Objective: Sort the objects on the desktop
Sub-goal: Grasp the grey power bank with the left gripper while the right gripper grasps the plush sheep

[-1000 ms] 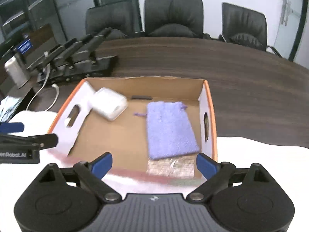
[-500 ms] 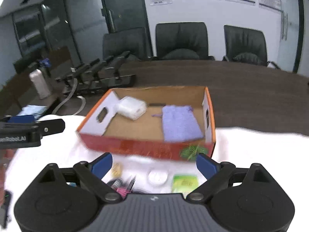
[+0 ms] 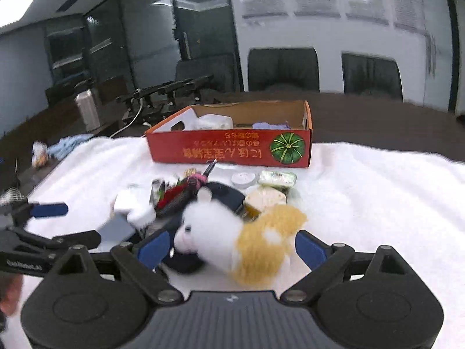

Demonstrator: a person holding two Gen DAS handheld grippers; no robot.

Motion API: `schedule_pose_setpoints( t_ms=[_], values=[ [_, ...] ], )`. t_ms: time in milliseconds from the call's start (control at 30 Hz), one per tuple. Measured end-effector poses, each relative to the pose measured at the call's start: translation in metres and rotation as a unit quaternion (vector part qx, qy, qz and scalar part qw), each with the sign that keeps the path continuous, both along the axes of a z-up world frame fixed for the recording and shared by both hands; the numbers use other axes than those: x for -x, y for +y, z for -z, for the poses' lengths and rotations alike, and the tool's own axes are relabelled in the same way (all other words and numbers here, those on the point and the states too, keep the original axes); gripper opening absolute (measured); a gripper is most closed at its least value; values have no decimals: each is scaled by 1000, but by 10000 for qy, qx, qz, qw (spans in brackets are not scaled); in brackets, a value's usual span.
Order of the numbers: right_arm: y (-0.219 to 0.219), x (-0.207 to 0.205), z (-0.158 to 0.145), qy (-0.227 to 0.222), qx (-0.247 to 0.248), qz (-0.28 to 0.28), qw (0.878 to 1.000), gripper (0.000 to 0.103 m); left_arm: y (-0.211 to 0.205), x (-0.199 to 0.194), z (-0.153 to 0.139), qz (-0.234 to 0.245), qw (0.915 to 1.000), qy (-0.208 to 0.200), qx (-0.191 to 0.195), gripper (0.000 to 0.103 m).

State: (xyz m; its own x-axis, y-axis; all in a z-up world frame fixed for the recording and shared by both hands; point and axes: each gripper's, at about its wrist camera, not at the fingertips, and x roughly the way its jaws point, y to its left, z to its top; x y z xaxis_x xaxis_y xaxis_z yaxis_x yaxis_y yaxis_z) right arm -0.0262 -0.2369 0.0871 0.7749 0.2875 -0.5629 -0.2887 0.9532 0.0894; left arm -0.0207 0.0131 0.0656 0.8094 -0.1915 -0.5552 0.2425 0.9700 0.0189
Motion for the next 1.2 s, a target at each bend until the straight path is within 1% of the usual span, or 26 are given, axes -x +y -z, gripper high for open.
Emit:
schedule_pose_setpoints(
  t_ms=[100,200,267,367,433,467,533,600,633,700,733,767,800,833,867,900,967,1000,1033,1067,1100,1167,1200],
  values=[
    [6,15,10,-183,223,-166,9994,93,2,3,12,-16,10000,36,3,103],
    [4,17,17,15,107,-224,9997,92,9,-2,23,9,9999,75,90,103],
    [3,17,19,84,58,-150,9998,92,14,-10,22,-28,9997,198,163,103],
    [-1,15,17,-50,19,3,10000,93,24,-22,17,98,9987,289,397,103],
    [-7,6,16,5,-22,160,9999,93,27,-31,13,174,9982,355,448,103],
    [-12,1,15,19,-85,234,9997,93,29,-37,12,189,9975,433,522,103],
    [-23,-9,12,49,-343,394,9986,93,34,-50,8,183,9946,626,808,103],
    [-36,-20,9,127,-665,523,9963,93,40,-60,6,152,9923,679,1024,103],
    [-43,-28,9,197,-817,561,9949,93,40,-66,7,117,9921,702,1029,103],
    [-53,-48,13,480,-1072,660,9909,92,34,-77,14,207,9921,880,865,102],
    [-58,-59,18,659,-1182,716,9882,90,30,-80,18,306,9913,994,812,96],
    [-62,-72,23,873,-1275,807,9847,83,26,-83,22,388,9902,1102,765,89],
    [-65,-84,29,1102,-1370,864,9806,74,21,-87,26,451,9893,1219,661,86],
    [-69,-95,34,1338,-1483,903,9757,70,18,-89,29,481,9893,1261,555,80],
    [-71,-105,37,1525,-1603,890,9711,67,15,-91,32,480,9895,1280,459,76],
    [-70,-113,41,1665,-1654,830,9685,67,13,-93,33,491,9896,1296,386,75],
    [-62,-128,46,1894,-1588,708,9664,67,7,-97,33,529,9899,1297,212,74],
    [-57,-133,49,1950,-1506,683,9668,67,5,-98,32,525,9897,1322,122,72],
    [-51,-137,50,2004,-1369,700,9676,64,4,-97,30,552,9893,1349,95,65],
    [-46,-137,49,1955,-1202,763,9703,49,5,-95,28,565,9888,1376,125,60],
    [-43,-136,47,1944,-1094,747,9719,48,5,-92,27,546,9893,1354,82,60],
    [-47,-129,42,1927,-1181,607,9722,46,11,-83,27,550,9903,1271,72,60],
    [-49,-123,39,1844,-1171,540,9744,46,15,-79,28,519,9902,1293,129,60]
  ],
)
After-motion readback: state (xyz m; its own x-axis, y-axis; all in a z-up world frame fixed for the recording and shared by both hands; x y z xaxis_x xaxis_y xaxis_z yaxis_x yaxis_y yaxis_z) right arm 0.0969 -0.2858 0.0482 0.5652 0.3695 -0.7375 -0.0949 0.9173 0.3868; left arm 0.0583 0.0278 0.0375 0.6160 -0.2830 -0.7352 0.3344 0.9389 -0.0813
